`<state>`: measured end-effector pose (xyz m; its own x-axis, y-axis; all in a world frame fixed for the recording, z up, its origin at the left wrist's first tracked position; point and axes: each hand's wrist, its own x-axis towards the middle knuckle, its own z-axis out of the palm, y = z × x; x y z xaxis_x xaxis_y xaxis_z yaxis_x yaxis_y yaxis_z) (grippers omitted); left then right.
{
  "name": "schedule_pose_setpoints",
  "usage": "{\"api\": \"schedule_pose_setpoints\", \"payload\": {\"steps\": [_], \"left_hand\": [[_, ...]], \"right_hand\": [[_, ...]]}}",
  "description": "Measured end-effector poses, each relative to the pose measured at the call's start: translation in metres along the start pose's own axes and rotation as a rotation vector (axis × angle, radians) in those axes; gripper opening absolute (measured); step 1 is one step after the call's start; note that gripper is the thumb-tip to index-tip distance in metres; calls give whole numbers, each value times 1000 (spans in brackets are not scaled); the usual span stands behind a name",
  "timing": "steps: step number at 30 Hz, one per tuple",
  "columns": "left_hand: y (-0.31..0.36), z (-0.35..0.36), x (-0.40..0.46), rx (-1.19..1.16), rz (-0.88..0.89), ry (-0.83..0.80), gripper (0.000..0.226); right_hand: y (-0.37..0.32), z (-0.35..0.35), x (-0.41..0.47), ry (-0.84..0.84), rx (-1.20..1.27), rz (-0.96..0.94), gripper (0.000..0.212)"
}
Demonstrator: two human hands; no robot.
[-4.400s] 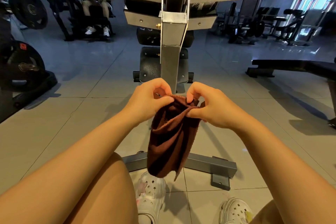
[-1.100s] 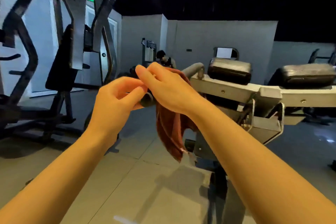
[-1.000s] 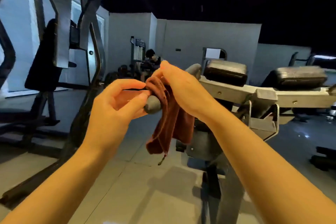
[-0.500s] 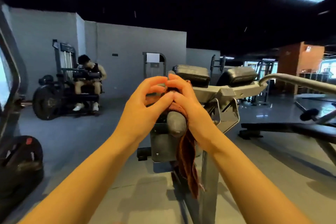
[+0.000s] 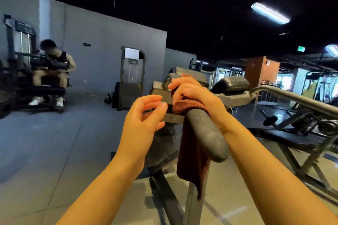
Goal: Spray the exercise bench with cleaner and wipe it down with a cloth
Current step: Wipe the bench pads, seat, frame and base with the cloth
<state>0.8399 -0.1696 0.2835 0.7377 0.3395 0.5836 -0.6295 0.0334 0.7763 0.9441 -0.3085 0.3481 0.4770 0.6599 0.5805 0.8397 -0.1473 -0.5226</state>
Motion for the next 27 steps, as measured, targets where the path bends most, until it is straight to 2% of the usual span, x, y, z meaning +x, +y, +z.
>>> {"api": "schedule_pose_setpoints", "payload": {"steps": [3, 5, 7, 10, 13, 15, 17, 20, 24, 27], "left_hand": [[-15, -11, 16, 46, -20, 11, 15], [-19, -12, 26, 94, -15, -12, 18], [-19, -10, 37, 133, 7, -32, 20], [-14, -7, 49, 160, 45, -61, 19], [-15, -5, 54, 170, 56, -62, 23], [-21, -3, 56, 181, 66, -58, 24], [-27, -1, 55, 164, 71, -59, 25], [-35, 7, 46, 116, 78, -77, 27], [-36, 15, 30, 115, 143, -168, 28], [-33, 18, 24, 125, 239, -268, 33]], "right_hand": [[-12, 7, 19, 40, -64, 30, 22], [-7, 5, 28, 73, -64, 81, 18], [7, -6, 51, 65, 45, 148, 13], [7, -13, 68, -7, -57, 160, 25], [-2, -15, 55, -33, 20, 269, 25], [-9, -13, 38, -85, -126, 258, 23], [-19, -12, 14, -150, -90, 194, 22], [-46, -5, -14, -153, -30, 270, 27], [-79, 5, -58, -210, -194, 274, 35], [-95, 13, -84, -188, -295, 291, 38]]}}
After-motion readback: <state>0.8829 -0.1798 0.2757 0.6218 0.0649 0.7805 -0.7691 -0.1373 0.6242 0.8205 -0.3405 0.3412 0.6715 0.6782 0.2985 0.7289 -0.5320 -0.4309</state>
